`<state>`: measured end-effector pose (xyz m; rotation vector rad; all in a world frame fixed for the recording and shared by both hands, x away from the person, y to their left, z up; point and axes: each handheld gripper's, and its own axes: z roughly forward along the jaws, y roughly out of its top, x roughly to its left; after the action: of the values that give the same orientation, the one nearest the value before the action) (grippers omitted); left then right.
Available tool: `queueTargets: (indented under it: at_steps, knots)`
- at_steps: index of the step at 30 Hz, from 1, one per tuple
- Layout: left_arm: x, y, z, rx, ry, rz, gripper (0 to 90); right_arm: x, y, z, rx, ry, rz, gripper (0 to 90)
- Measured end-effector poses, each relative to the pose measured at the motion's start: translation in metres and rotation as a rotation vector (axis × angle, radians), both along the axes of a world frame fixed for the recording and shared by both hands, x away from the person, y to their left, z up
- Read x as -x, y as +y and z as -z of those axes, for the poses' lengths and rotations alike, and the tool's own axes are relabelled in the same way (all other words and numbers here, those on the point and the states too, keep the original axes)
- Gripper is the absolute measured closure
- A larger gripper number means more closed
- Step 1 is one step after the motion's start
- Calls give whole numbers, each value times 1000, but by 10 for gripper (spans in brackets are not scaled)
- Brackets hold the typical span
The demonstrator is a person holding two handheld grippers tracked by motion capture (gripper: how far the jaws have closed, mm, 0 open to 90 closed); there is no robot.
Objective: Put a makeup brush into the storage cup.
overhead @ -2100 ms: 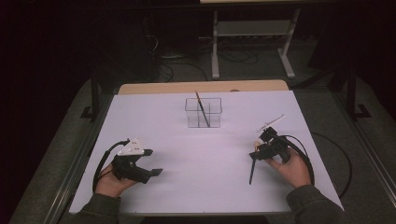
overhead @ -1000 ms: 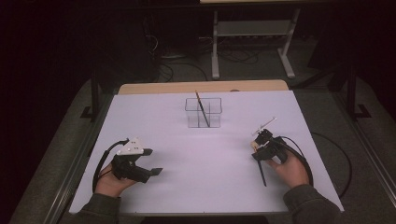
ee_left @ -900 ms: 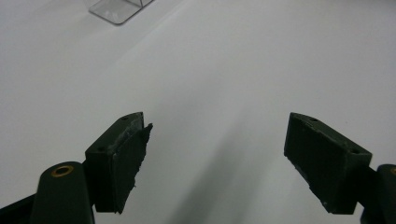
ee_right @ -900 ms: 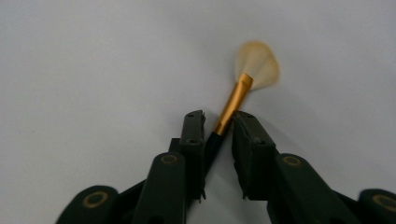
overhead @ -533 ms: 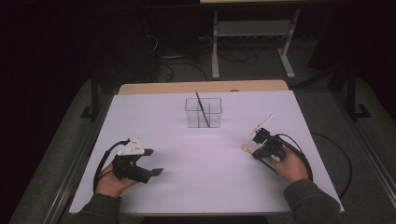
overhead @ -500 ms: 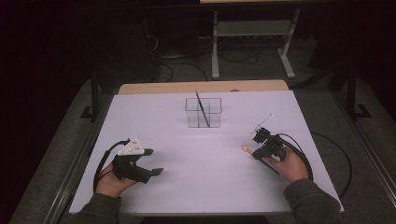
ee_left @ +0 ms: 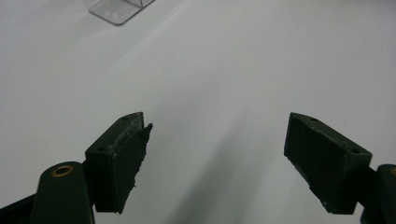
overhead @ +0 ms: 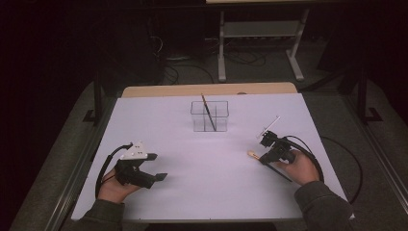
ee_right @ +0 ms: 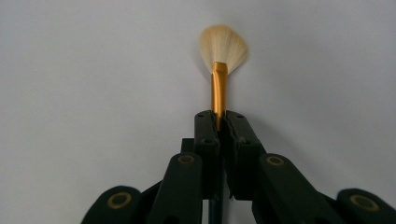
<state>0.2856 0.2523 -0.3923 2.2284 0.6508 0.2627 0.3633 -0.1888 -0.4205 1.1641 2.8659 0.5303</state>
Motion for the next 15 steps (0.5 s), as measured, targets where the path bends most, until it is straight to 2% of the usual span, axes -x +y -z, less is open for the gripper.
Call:
queueTargets:
  at_steps: [8,15]
  knots:
    - [0,-1,0,3,1,2,206,4,3,-12,-48,-22,-21,837]
    - [1,-4,1,-7,6,8,206,10,16,-22,-85,-46,-75,838]
